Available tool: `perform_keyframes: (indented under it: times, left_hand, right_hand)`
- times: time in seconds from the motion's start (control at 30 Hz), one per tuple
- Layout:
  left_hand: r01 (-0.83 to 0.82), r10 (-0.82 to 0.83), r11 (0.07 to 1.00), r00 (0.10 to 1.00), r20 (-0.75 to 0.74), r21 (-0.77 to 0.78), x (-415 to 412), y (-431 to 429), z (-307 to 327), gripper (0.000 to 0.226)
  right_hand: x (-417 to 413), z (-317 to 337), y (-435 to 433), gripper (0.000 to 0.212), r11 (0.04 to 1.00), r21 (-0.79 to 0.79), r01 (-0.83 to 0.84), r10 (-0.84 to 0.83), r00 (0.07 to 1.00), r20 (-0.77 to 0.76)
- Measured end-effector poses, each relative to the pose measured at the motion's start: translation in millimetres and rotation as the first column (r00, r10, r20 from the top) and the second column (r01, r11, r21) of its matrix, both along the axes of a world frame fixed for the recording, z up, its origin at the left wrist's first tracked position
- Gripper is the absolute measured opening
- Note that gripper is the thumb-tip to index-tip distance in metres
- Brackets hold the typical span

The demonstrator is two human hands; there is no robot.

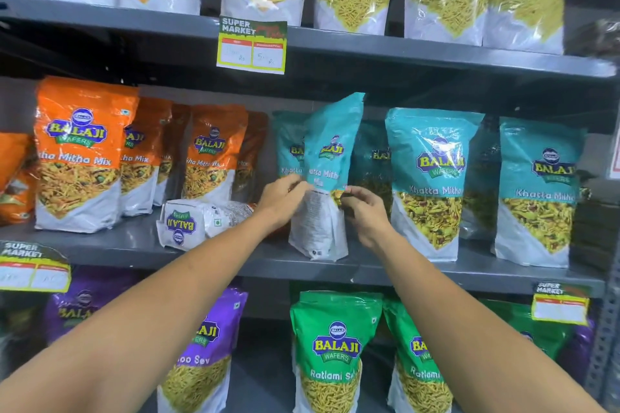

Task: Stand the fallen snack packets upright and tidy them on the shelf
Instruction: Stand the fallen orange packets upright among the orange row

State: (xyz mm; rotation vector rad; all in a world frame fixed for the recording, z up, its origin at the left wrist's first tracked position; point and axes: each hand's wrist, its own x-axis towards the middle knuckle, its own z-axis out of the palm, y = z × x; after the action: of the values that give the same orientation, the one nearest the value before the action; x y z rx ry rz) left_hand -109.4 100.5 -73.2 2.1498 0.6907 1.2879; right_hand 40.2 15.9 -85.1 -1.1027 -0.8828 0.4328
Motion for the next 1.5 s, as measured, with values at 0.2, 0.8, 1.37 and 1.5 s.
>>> perform_keyframes:
  times: [0.2,0.8,1.37,1.5]
  left_hand:
    - [0.229,-0.222,0.960,0.973,0.064,-0.162,-1.6,-0.6,-0.1,0.044]
    - [0.002,-0.012,0.989,0.998,-0.062,-0.151,-2.4,11.3,6.4,0.048]
    - [-0.097,0.062,0.993,0.921,-0.385,-0.072,-66.6,46.4,51.3,0.047]
    - [-0.347,0.342,0.927,0.628,-0.699,0.141,-106.3,85.8,50.8,0.041]
  right_hand:
    - [10.0,0.8,-12.6,0.066,0.994,-0.016,-0.104,0.101,0.988,-0.120]
    - [31.6,-7.2,-8.0,0.019,0.993,-0.082,-0.079,0.081,0.996,0.022]
    - [-40.2,-0.8,-23.1,0.011,0.903,0.285,0.320,-0.329,0.090,0.940]
    - [-100.6,0.9,6.3,0.021,0.922,0.091,0.376,-0.214,0.301,0.929]
